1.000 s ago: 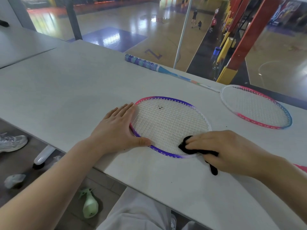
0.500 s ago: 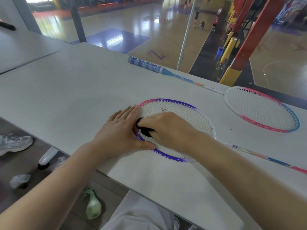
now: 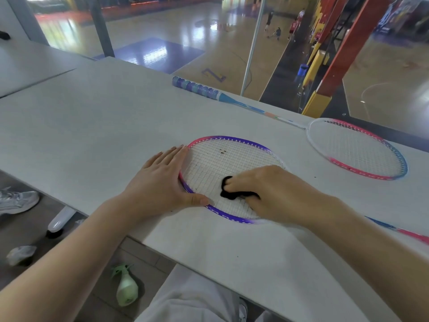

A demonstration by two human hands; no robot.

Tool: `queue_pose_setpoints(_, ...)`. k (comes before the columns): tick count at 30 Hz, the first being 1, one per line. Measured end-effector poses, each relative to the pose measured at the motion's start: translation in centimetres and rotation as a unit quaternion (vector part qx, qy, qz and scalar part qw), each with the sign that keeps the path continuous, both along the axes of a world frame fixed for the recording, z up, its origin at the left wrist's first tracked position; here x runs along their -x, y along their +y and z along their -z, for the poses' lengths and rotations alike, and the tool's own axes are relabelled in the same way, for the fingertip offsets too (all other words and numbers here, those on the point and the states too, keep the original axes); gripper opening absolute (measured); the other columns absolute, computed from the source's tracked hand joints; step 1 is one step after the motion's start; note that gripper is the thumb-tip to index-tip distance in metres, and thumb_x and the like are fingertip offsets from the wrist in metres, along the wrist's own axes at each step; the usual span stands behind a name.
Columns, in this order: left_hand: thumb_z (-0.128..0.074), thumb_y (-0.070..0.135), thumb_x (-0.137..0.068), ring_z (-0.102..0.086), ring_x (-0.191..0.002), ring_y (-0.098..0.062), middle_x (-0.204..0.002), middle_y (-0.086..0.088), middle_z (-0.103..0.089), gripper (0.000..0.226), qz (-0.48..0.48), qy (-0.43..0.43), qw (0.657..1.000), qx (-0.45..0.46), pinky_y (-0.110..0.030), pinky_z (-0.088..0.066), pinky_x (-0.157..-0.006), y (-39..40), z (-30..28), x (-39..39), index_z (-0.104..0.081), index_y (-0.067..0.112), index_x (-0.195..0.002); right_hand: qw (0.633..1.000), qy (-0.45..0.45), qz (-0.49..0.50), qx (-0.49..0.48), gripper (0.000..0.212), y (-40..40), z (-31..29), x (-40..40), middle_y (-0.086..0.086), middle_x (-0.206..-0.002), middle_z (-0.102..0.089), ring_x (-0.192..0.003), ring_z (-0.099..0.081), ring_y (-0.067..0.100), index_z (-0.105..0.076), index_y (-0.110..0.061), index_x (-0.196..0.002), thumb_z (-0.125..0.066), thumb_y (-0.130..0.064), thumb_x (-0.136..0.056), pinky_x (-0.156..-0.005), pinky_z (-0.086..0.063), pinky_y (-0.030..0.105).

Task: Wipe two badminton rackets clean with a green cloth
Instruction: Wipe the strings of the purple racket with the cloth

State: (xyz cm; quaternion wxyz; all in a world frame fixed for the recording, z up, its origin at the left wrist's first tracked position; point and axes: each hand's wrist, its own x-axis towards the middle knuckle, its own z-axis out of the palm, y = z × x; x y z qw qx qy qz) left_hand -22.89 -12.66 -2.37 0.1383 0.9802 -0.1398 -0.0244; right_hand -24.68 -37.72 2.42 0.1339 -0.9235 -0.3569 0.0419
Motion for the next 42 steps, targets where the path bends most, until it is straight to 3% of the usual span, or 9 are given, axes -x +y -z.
queue_pose_setpoints(5, -0.023, 0.106, -0.045, 0.001, -0.15, -0.007, -0.164, 0.009, 0.0, 0.138, 0.005, 0.002, 1.0, -0.015, -0.028, 0.001, -0.119, 0.2, 0.3, -0.1, 0.004, 0.027, -0.156, 0.999, -0.031, 0.034, -0.025, 0.048, -5.1, 0.3, 2.5, -0.014, -0.114, -0.067, -0.105, -0.06, 0.006, -0.071, -0.027, -0.108, -0.057, -0.003, -0.069, -0.086, -0.048, 0.024)
queue_pose_setpoints(10, -0.021, 0.106, -0.045, 0.002, -0.15, -0.007, -0.164, 0.008, 0.001, 0.14, 0.009, -0.001, 1.0, -0.019, -0.029, 0.002, -0.12, 0.1, 0.4, -0.2, 0.005, 0.025, -0.156, 0.997, -0.045, 0.057, -0.027, 0.048, -7.4, 0.9, 3.5, -0.016, -0.115, -0.069, -0.111, -0.056, -0.003, -0.075, -0.025, -0.108, -0.061, -0.004, -0.067, -0.098, -0.036, 0.007)
queue_pose_setpoints(14, -0.019, 0.106, -0.044, 0.004, -0.15, -0.008, -0.164, 0.009, 0.004, 0.14, 0.01, 0.008, 1.0, -0.027, -0.029, 0.004, -0.119, 0.1, 0.3, -0.2, 0.007, 0.026, -0.155, 0.996, -0.088, 0.023, -0.024, 0.043, -5.1, 1.2, 2.4, -0.009, -0.111, -0.072, -0.102, -0.062, 0.007, -0.073, -0.018, -0.109, -0.059, -0.004, -0.071, -0.087, -0.049, 0.019)
queue_pose_setpoints(19, -0.012, 0.108, -0.038, 0.008, -0.149, -0.006, -0.164, 0.009, 0.005, 0.146, 0.011, 0.005, 1.0, -0.025, -0.028, 0.006, -0.119, -0.2, 0.0, 0.0, 0.006, 0.025, -0.156, 0.998, -0.058, -0.008, 0.036, 0.03, 0.7, 1.0, -1.0, -0.005, -0.095, -0.068, -0.086, -0.063, 0.019, -0.065, -0.017, -0.1, -0.039, -0.029, -0.093, -0.074, -0.053, 0.039)
queue_pose_setpoints(22, -0.009, 0.108, -0.036, 0.008, -0.149, -0.005, -0.164, 0.01, 0.003, 0.147, 0.013, 0.001, 1.0, -0.013, -0.027, 0.006, -0.12, -0.3, -0.2, 0.1, 0.006, 0.026, -0.156, 0.997, -0.066, -0.025, 0.04, 0.015, 4.7, 1.1, -3.6, -0.007, -0.091, -0.067, -0.08, -0.062, 0.016, -0.065, -0.02, -0.098, -0.051, -0.017, -0.094, -0.07, -0.053, 0.035)
queue_pose_setpoints(25, -0.014, 0.106, -0.04, 0.007, -0.149, -0.005, -0.164, 0.011, 0.001, 0.142, 0.018, -0.004, 1.0, -0.007, -0.026, 0.006, -0.12, -0.2, -0.2, 0.1, 0.004, 0.027, -0.157, 0.995, -0.088, -0.033, 0.04, 0.025, 7.4, 1.1, -5.0, -0.007, -0.105, -0.07, -0.09, -0.064, 0.014, -0.067, -0.022, -0.113, -0.057, -0.013, -0.092, -0.078, -0.053, 0.028)
queue_pose_setpoints(28, -0.02, 0.103, -0.044, 0.005, -0.149, -0.006, -0.164, 0.011, 0.0, 0.137, 0.018, -0.009, 1.0, -0.005, -0.025, 0.006, -0.118, -0.1, -0.1, 0.1, 0.004, 0.028, -0.156, 0.996, -0.075, -0.025, 0.035, 0.027, 7.6, 1.1, -5.2, -0.007, -0.104, -0.07, -0.09, -0.064, 0.014, -0.068, -0.024, -0.113, -0.057, -0.013, -0.09, -0.08, -0.054, 0.031)
queue_pose_setpoints(37, -0.014, 0.106, -0.042, 0.008, -0.149, -0.007, -0.164, 0.009, 0.005, 0.141, 0.011, 0.02, 0.999, -0.028, -0.029, 0.006, -0.12, -0.3, -0.4, 0.3, 0.009, 0.026, -0.156, 1.0, -0.024, 0.014, 0.01, 0.039, 0.9, 0.5, -1.8, -0.015, -0.117, -0.069, -0.107, -0.063, 0.01, -0.069, -0.031, -0.119, -0.057, -0.01, -0.089, -0.09, -0.051, 0.029)
queue_pose_setpoints(42, -0.017, 0.107, -0.046, 0.006, -0.15, -0.007, -0.164, 0.009, 0.004, 0.138, 0.014, 0.013, 0.999, -0.031, -0.03, 0.004, -0.121, 0.0, 0.0, 0.1, 0.009, 0.027, -0.155, 0.997, -0.058, 0.042, -0.016, 0.038, -4.5, 0.3, 1.5, -0.013, -0.107, -0.073, -0.098, -0.065, 0.008, -0.074, -0.025, -0.106, -0.049, -0.017, -0.078, -0.085, -0.057, 0.032)
